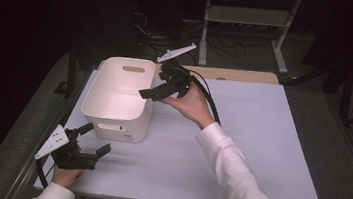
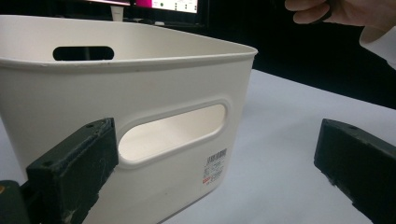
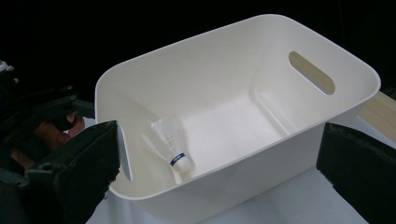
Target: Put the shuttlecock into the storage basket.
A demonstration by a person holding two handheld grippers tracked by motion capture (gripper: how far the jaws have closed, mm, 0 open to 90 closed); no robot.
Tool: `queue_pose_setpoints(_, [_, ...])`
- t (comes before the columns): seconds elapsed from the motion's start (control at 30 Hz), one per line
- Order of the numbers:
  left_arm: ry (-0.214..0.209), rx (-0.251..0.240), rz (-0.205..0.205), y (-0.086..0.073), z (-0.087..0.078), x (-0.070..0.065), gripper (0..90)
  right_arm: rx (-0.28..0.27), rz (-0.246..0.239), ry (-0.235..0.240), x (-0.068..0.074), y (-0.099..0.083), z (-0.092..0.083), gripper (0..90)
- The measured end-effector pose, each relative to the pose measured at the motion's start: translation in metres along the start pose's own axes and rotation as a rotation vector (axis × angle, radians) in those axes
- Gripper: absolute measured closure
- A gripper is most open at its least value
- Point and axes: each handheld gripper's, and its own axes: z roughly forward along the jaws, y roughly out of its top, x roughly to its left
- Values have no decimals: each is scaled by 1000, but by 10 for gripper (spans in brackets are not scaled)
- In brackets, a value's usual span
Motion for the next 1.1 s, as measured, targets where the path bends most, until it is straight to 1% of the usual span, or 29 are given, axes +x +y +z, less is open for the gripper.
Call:
queue_pose_setpoints(0.2, [1,1,0,0,0,0,0,-8,3,-8,-2,-6,-7,0])
queue_pose_setpoints(0.33, [0,-1,-7,0,0,0,0,-15,-1,-8,-2,-10,-11,0])
queue_pose_setpoints(0.47, [4,3,1,0,0,0,0,-17,-2,-8,-2,-15,-15,0])
queue_pose_setpoints(0.5, [-1,-18,-22,0,1,-2,0,-20,-6,-8,-2,-16,-16,0])
queue_pose_setpoints(0.63, [0,-3,-7,0,0,0,0,-22,-5,-15,-2,-21,-21,0])
queue_pose_setpoints(0.77, [0,-3,-9,-1,1,-1,0,-34,-9,-20,-4,-26,-26,0])
queue_pose_setpoints(0.9, [1,-3,-12,-1,1,-1,0,-37,-2,-28,-4,-31,-29,0])
queue_pose_setpoints(1.0, [1,-5,-5,0,0,0,0,-27,9,-26,-5,-36,-31,0])
queue_pose_setpoints(1.1, [0,-4,-7,0,0,0,0,-23,11,-30,-6,-41,-34,0])
